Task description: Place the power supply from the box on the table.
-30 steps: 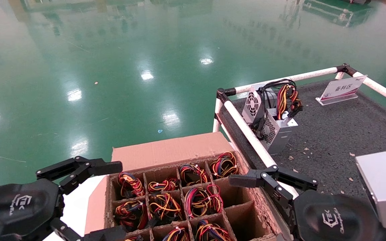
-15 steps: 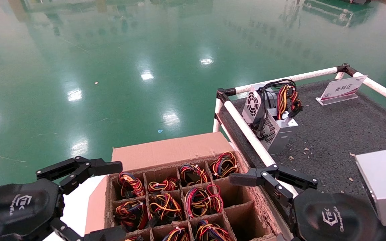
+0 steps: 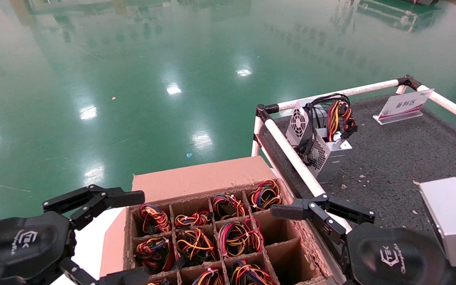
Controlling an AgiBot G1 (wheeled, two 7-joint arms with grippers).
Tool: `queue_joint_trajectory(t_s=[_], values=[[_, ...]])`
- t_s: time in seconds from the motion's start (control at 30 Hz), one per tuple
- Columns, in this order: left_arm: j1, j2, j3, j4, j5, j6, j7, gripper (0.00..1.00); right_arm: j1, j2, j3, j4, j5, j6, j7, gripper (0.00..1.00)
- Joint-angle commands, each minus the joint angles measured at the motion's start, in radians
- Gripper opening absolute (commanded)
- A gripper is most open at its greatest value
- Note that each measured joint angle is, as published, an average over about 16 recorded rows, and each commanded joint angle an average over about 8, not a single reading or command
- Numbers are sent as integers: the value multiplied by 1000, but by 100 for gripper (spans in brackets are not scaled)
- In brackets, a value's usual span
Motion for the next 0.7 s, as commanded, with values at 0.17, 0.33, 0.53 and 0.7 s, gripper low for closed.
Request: queue_joint_trajectory(t_s=[0.17, 0.33, 0.53, 0.7], values=[[0, 0, 0, 0, 0, 0, 0, 100, 0, 0, 0, 0, 0, 0, 0, 72], [0, 0, 0, 0, 0, 0, 0, 100, 0, 0, 0, -1, 0, 0, 0, 14], [0, 0, 0, 0, 0, 0, 0, 100, 0, 0, 0, -1, 0, 0, 0, 0], [0, 0, 0, 0, 0, 0, 0, 100, 0, 0, 0, -1, 0, 0, 0, 11]])
